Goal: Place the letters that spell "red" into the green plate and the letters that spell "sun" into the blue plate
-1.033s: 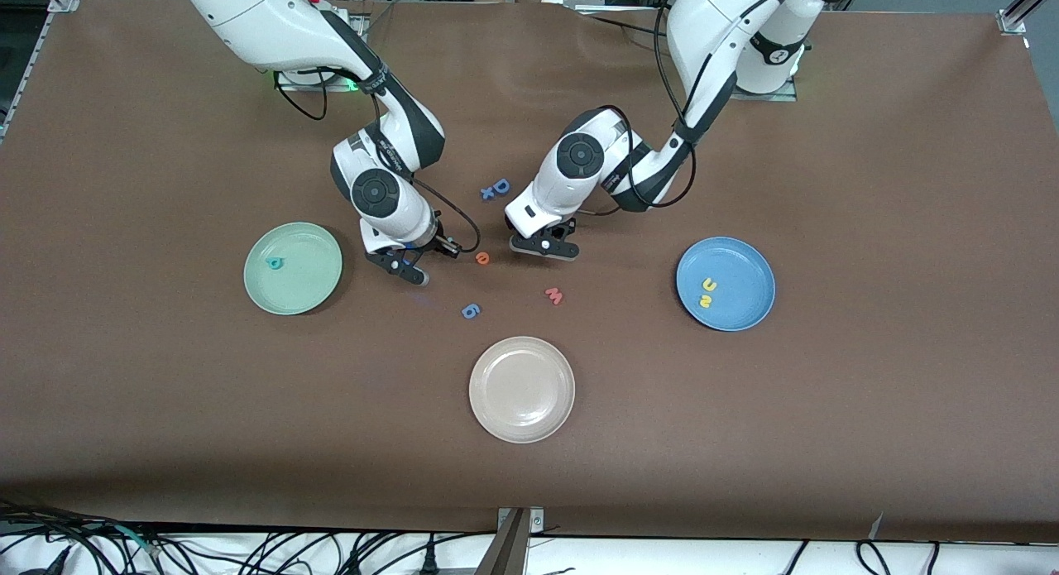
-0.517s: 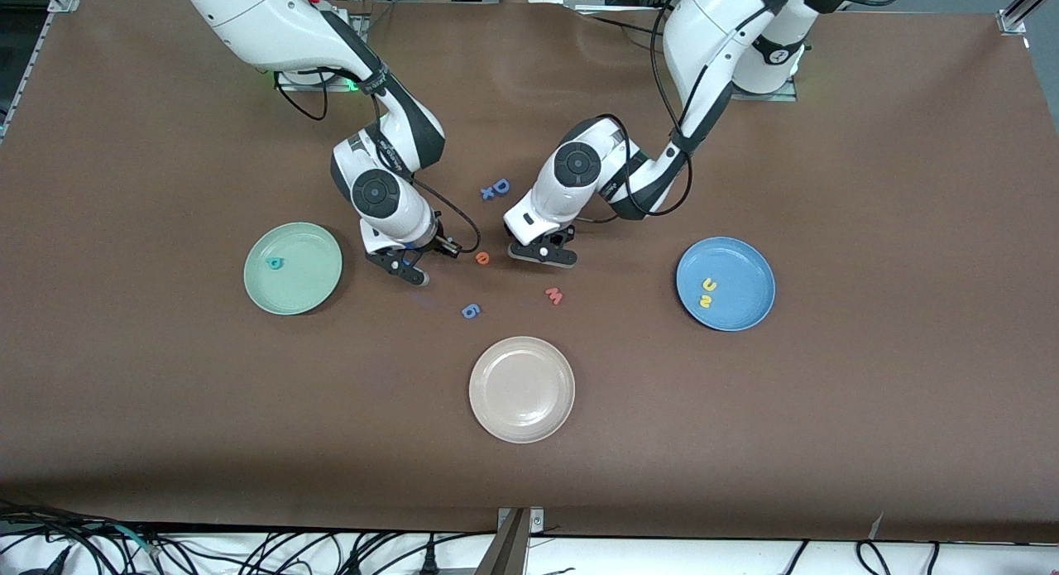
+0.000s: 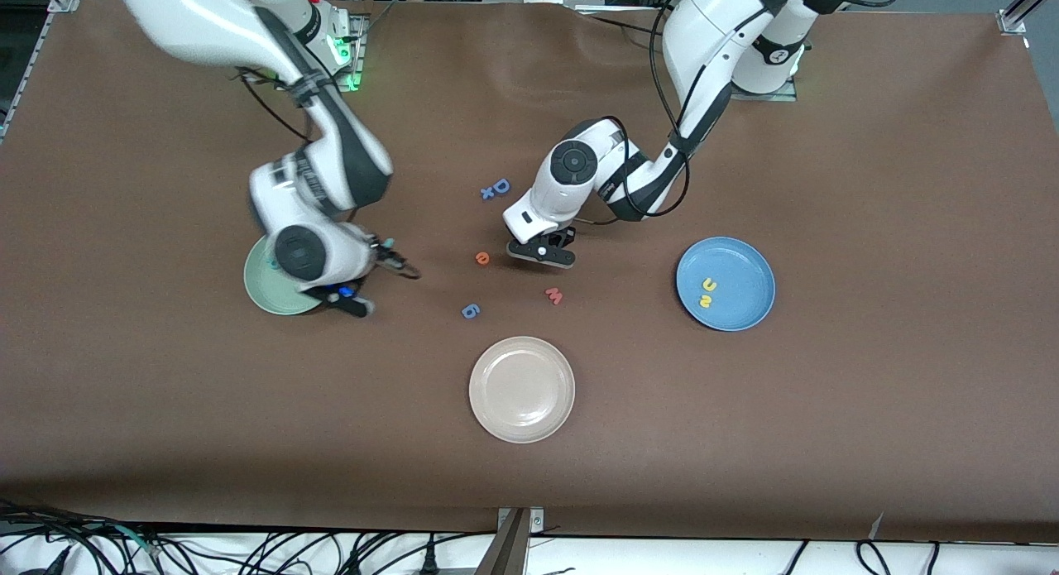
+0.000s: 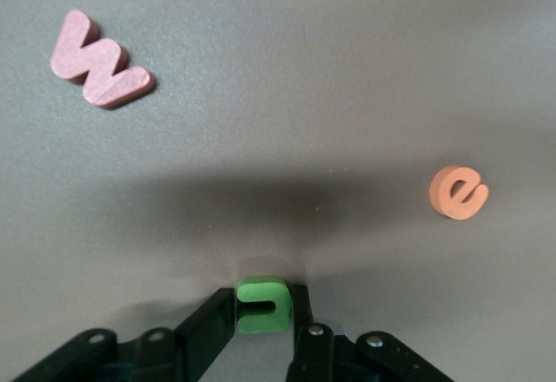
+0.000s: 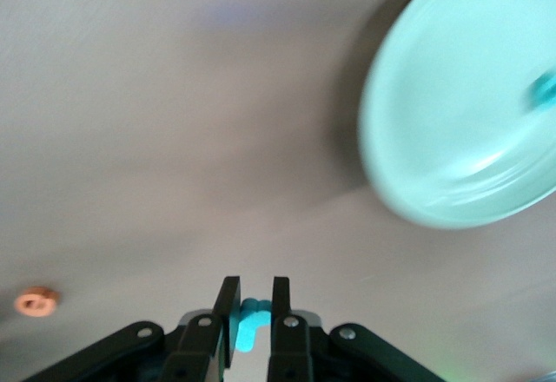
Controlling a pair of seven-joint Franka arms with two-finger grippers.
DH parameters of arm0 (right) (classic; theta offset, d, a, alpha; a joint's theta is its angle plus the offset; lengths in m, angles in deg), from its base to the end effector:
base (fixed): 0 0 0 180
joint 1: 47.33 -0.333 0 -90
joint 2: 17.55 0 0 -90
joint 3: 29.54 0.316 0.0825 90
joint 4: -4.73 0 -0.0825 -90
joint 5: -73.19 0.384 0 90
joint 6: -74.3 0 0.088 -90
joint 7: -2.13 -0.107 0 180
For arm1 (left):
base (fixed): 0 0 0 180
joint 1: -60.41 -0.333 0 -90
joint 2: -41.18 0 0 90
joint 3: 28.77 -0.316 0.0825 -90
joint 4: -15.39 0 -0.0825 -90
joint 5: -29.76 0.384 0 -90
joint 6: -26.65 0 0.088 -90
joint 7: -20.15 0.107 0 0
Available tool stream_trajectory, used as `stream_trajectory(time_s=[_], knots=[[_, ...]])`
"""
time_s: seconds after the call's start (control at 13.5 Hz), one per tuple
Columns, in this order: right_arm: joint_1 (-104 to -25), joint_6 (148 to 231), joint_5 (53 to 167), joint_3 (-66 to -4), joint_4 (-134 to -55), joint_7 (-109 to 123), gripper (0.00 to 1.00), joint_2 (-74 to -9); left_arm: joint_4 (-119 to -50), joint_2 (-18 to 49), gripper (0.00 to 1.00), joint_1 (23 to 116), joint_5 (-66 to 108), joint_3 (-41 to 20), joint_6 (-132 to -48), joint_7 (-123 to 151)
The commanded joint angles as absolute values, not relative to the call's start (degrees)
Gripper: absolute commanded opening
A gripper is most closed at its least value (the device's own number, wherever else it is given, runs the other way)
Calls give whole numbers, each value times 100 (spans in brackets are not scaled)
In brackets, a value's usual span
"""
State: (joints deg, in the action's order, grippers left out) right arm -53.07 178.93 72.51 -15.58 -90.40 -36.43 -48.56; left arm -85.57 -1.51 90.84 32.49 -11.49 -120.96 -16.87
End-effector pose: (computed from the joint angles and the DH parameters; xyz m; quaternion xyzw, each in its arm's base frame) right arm 0.6036 0.1996 0.2783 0.9684 -0.1637 -0.1847 0.0355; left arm 0.4623 -0.4837 0.1672 0.9926 -0.0693 -0.0199 0.0977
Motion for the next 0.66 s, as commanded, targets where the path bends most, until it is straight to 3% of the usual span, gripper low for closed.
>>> stream_trajectory(time_s=[0.0,0.15,0.59], knots=[[-4717,17687,7240,-1678,-9046,-2228,0,-4840,-8436,-311,25,9222,3406,-1207,-12127,-1738],[-4637,17766,7249,-2047,-9090,-1391,0,-4936,-8427,-294,13,9205,3406,-1198,-12118,-1738],[-4426,18925,7258,-2110,-10003,-729,0,-5051,-8392,329,9,8907,3406,-1181,-11171,-1685]])
